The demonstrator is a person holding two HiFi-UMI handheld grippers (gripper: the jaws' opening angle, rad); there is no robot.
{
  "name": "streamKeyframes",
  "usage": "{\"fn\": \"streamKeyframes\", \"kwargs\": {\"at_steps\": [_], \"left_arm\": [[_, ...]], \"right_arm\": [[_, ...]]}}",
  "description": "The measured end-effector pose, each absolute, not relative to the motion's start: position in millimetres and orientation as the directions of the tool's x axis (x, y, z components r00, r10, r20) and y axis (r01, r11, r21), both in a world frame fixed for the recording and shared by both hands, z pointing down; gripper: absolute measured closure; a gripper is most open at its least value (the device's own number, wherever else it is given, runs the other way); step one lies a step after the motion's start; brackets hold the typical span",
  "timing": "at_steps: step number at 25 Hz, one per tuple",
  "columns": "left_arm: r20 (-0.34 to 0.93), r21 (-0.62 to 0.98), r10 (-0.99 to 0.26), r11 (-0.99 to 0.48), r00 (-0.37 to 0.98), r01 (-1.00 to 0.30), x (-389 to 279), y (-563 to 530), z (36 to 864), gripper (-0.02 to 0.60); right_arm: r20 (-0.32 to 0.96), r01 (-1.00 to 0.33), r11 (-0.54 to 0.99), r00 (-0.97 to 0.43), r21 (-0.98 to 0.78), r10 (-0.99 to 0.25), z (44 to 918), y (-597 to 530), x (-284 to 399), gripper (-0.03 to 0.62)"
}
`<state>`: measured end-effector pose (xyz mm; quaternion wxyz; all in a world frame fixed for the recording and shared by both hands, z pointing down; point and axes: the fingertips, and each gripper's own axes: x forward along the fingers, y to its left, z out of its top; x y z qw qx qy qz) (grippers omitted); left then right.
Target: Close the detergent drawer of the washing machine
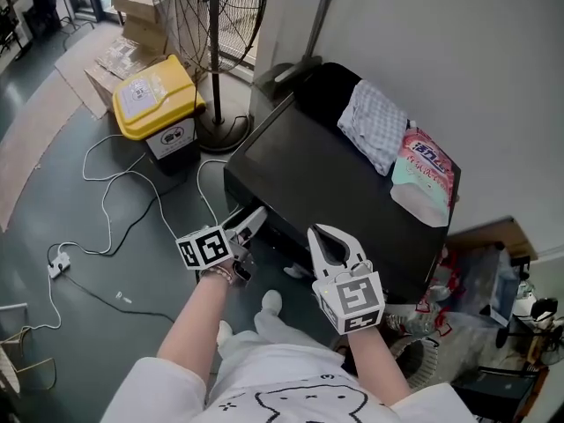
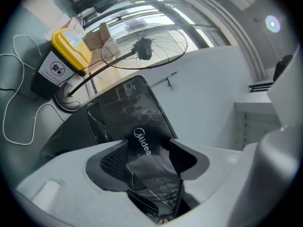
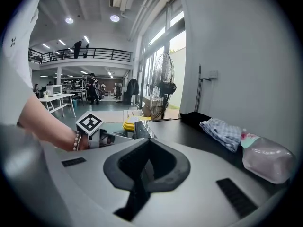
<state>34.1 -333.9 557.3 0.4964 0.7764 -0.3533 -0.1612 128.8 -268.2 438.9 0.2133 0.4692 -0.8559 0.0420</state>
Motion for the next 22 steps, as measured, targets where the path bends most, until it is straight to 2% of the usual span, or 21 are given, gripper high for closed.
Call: {"fn": "streamKeyframes", "kwargs": {"at_steps": [8, 13, 22], "left_arm": [[0.139, 0.852, -0.722, -0.262, 0.678, -0.453, 33, -335, 556, 0.304], [0.249, 0.735, -0.723, -0.293, 0.645, -0.612, 26, -329, 553, 0.304], [0.270, 0.591, -0.706, -0.415, 0.654, -0.692, 11, -304, 518, 0.305]], "right_arm": [[0.397, -0.819, 0.559, -0.474, 0.130, -0.786, 435, -262, 132, 0.594], [0.375, -0.820, 0.555, -0.476, 0.136, -0.795, 426, -251, 131, 0.594], [0.326, -0.861, 0.487, -0.422, 0.150, -0.846, 403, -229, 126, 0.594]]}}
